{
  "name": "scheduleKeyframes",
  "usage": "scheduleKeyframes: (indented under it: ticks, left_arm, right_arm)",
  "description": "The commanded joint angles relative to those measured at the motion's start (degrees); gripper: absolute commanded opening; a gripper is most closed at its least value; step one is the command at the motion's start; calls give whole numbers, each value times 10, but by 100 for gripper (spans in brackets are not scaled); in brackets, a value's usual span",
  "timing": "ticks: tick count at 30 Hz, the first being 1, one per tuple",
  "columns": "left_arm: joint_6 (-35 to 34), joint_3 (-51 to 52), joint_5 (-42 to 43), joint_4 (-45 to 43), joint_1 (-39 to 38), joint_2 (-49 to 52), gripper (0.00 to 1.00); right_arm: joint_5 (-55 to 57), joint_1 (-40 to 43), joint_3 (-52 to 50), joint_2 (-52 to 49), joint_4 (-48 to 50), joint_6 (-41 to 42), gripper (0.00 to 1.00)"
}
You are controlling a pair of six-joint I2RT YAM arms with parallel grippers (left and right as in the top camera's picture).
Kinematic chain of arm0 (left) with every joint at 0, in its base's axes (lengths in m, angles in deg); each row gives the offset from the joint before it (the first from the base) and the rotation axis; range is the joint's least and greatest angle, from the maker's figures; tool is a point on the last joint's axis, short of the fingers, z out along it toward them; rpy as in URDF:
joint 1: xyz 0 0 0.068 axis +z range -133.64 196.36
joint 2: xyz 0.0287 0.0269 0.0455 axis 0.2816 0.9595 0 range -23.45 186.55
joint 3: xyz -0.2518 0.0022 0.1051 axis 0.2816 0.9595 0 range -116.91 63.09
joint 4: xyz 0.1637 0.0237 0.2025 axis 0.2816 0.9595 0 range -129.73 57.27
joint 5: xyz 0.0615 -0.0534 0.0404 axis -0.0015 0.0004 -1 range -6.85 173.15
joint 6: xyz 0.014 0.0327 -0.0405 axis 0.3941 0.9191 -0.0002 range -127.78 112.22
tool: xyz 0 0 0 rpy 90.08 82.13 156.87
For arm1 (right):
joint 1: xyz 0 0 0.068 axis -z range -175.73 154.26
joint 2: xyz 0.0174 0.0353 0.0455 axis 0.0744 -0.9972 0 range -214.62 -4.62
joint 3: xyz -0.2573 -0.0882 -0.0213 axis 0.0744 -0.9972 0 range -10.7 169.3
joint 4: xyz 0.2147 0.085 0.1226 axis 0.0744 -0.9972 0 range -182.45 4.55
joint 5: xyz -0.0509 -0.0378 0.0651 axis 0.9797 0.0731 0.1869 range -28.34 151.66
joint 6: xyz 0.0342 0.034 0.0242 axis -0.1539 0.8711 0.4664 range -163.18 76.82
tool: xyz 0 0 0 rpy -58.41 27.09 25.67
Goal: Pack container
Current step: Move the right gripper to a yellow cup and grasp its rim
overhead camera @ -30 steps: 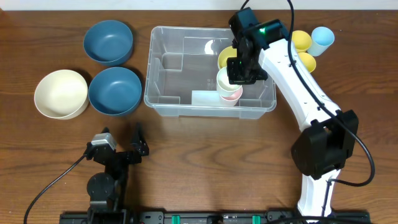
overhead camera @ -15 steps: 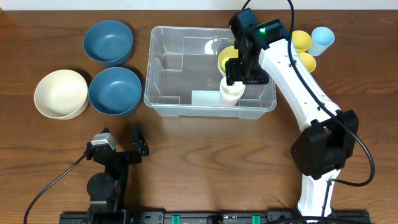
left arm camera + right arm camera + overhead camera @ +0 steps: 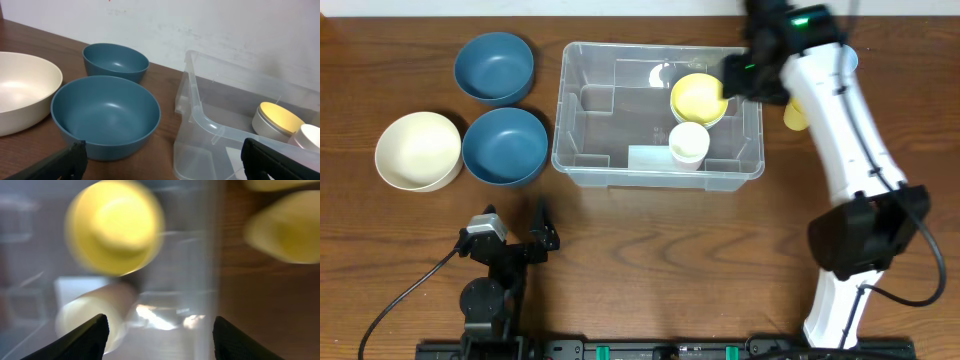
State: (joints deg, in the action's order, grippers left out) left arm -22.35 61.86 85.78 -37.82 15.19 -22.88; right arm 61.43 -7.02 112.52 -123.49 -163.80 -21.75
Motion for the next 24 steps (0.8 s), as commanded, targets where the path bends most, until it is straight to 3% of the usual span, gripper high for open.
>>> scheduleKeyframes:
  ticks: [1,10,24]
  left_arm:
    - [9,10,-7,21,1,-3,98]
    - [9,10,-7,21,1,-3,98]
    - [9,10,-7,21,1,-3,98]
  right_arm:
    - [17,70,-2,5,-1,13,68]
    - [11,178,-13,-27,11,8,66]
    - [13,200,-13,-138,59,9,64]
